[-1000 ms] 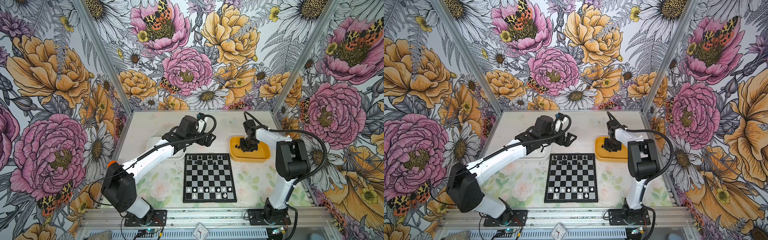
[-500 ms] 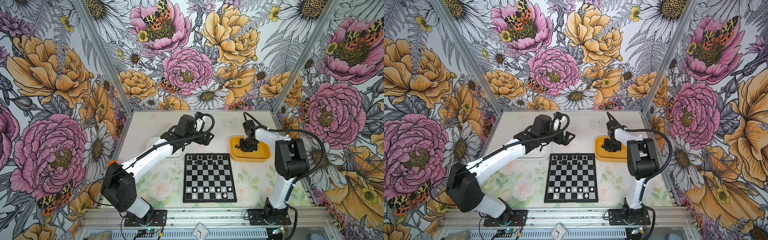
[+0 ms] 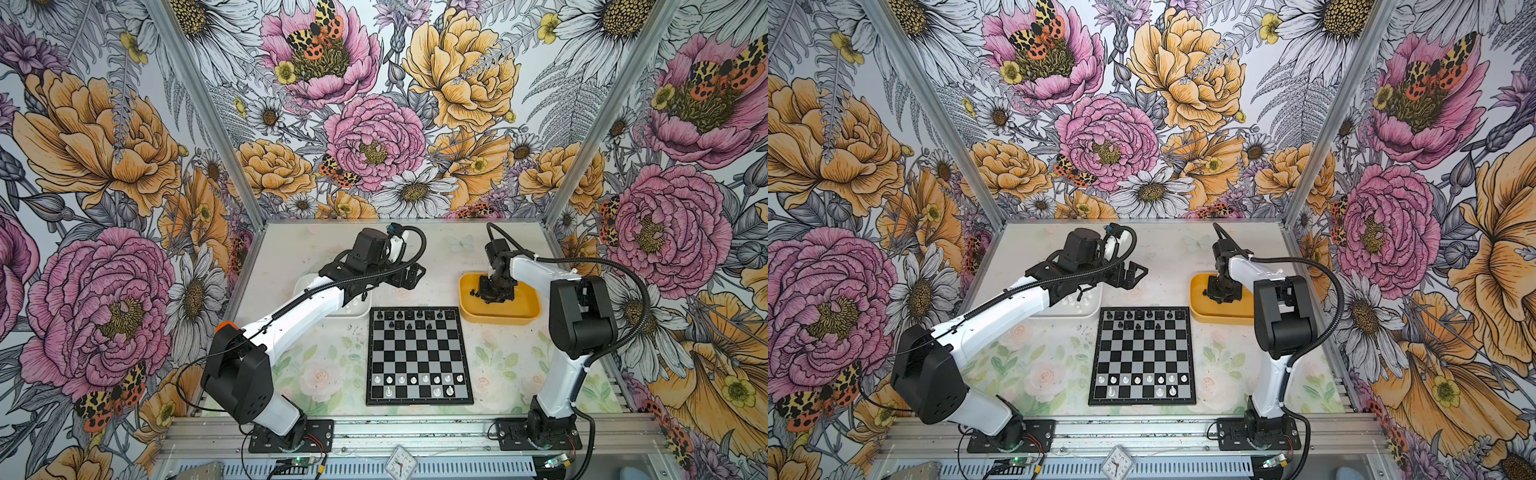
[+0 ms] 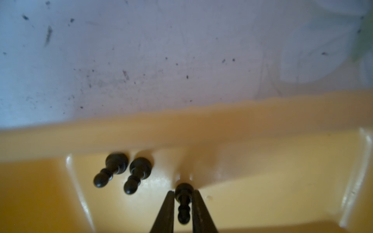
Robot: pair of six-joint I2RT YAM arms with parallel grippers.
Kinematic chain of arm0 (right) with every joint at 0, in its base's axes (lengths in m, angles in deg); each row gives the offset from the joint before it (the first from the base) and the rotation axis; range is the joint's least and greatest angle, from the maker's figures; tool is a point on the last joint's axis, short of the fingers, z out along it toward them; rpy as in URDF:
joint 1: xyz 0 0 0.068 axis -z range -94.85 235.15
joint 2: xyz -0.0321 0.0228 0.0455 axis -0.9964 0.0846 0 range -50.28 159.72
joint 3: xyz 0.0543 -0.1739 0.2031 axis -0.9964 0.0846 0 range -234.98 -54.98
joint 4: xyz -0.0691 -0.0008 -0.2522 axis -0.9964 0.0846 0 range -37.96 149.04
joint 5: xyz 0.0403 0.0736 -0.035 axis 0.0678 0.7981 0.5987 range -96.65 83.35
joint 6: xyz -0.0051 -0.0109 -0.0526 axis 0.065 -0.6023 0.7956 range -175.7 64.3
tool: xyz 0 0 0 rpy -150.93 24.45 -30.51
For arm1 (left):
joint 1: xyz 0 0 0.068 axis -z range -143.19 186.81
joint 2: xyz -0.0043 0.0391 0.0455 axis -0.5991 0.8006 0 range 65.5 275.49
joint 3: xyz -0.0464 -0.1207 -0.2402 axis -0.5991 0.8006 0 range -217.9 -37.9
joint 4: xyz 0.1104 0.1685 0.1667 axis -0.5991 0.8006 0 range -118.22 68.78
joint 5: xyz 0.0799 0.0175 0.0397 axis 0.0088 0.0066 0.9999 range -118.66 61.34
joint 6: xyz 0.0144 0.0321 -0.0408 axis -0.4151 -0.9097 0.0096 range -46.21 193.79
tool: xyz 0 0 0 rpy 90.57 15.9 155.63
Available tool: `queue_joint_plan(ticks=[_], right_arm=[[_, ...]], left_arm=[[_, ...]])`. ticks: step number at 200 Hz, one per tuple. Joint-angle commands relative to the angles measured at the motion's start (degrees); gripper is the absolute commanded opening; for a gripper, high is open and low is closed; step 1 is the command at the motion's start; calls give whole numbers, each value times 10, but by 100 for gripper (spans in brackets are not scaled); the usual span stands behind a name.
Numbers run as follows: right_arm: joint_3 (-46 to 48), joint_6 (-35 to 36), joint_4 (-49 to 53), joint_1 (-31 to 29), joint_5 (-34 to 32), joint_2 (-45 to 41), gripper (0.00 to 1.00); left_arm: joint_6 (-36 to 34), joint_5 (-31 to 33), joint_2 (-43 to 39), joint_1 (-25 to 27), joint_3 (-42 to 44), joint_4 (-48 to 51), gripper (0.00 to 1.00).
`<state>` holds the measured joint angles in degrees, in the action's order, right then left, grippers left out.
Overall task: Set up the chess pieces on the board
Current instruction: 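Lower the right gripper onto a black pawn in the yellow bin and grasp it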
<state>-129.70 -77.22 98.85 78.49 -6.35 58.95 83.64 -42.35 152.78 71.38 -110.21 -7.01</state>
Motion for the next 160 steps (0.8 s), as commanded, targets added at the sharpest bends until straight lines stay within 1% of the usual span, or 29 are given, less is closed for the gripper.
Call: queue_joint_plan(ticks=[1, 56, 109, 160], right_arm=[[-17, -8, -11, 4, 4, 10, 19], [-22, -8, -10, 3, 1, 11, 16], [-27, -3, -6, 3, 1, 8, 11], [-26, 3, 11, 2, -2, -8, 9]], left_arm=[[-15, -16, -18, -9, 5, 2, 99], [-17, -20, -19, -14, 5, 2, 99], [-18, -17, -24, -18, 10, 1, 99], [-15, -8, -37, -20, 20, 0, 99]])
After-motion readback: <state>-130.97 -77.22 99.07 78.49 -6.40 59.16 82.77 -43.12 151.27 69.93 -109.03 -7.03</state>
